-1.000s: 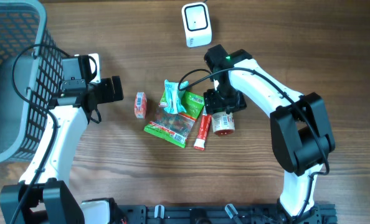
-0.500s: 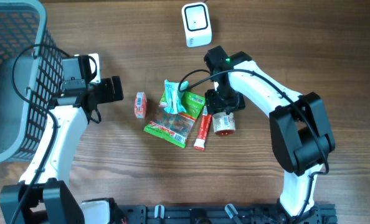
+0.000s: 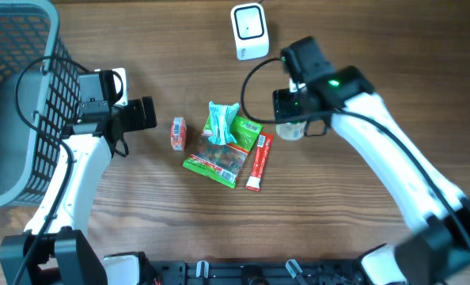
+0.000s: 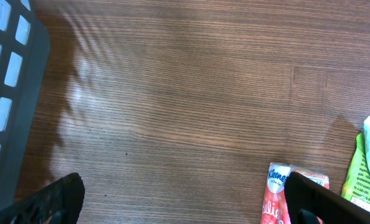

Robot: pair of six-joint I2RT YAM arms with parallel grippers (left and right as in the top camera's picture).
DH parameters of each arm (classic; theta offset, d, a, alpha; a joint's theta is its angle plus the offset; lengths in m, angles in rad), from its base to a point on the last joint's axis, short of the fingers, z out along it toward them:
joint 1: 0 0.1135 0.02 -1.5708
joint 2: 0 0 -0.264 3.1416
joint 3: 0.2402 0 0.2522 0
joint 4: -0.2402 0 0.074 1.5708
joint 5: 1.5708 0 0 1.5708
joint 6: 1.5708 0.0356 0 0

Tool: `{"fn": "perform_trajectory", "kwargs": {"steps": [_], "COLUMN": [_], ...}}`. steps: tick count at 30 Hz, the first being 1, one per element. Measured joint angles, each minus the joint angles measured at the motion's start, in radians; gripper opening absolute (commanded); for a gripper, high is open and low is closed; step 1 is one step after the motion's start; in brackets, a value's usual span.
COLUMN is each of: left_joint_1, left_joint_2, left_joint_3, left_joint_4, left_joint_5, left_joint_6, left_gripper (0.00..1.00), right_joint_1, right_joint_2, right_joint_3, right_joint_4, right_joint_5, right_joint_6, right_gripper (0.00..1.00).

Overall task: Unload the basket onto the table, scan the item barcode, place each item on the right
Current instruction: 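Lift jar with right gripper and turn it toward the scanner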

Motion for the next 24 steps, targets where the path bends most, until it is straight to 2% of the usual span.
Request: {"fn": "perform_trajectory", "kwargs": {"steps": [4, 9, 13, 18, 20, 23, 24], "left_joint_1": [0.0, 0.0, 0.0, 0.0, 0.0, 0.0, 0.0], "left_joint_2": [0.0, 0.0, 0.0, 0.0, 0.0, 0.0, 0.0], "left_joint_3": [0.0, 0.0, 0.001, 0.001, 0.001, 0.001, 0.001], "left_joint_4": [0.0, -0.001, 0.0, 0.0, 0.0, 0.0, 0.0], "left_joint_5": [0.0, 0.0, 0.0, 0.0, 0.0, 0.0, 0.0], "left_joint_6": [0.0, 0.0, 0.0, 0.0, 0.0, 0.0, 0.0], "left_gripper": [1.0, 1.0, 1.0, 1.0, 1.0, 1.0, 1.0], "right_joint_1": [0.0, -0.001, -0.001, -0.001, -0.001, -0.001, -0.001], "right_joint_2": [-0.054, -0.051, -0.047, -0.047, -0.047, -0.047, -0.047], "right_joint_3": [-0.011, -0.217, -0.434, -0.541, -0.557, -0.566, -0.567], "right_joint_4": [0.029, 0.295, 0.594, 0.711, 0.725, 0.725, 0.726], "right_joint_5": [0.068, 0.103, 0.117, 0.121, 0.122, 0.122, 0.126], "right_joint_6": [0.006, 0.018, 0.018, 0.011, 0.011, 0.004, 0.002], "right_gripper": [0.62, 0.62, 0.62, 0.63, 0.7, 0.97, 1.0]}}
